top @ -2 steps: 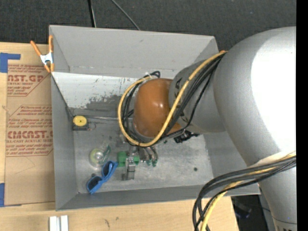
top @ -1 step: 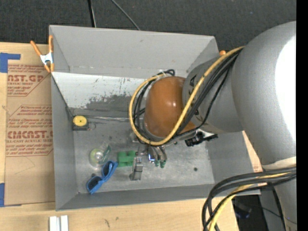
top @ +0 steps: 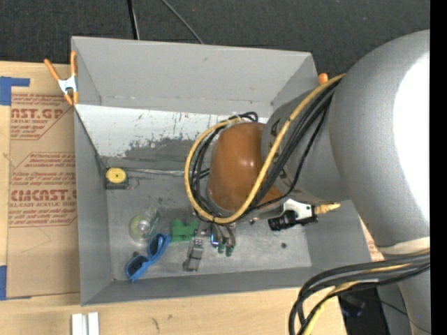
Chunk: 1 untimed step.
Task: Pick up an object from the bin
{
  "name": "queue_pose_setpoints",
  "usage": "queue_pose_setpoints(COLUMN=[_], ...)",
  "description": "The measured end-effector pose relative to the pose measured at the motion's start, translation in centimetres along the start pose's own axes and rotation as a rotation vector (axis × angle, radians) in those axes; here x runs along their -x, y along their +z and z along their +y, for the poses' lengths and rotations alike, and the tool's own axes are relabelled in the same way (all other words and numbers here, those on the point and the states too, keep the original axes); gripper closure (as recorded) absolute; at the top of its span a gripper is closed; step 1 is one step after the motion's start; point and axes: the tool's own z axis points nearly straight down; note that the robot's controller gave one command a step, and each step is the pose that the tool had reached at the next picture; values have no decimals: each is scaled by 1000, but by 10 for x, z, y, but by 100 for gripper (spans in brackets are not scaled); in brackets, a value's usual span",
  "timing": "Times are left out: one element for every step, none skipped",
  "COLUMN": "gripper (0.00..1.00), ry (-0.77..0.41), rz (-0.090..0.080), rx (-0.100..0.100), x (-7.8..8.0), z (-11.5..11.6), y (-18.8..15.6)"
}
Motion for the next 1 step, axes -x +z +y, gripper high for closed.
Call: queue_pose_setpoints(gripper=[0], ry=[119], rz=[-6], rx=[3], x=[15], z=[10], y=[33])
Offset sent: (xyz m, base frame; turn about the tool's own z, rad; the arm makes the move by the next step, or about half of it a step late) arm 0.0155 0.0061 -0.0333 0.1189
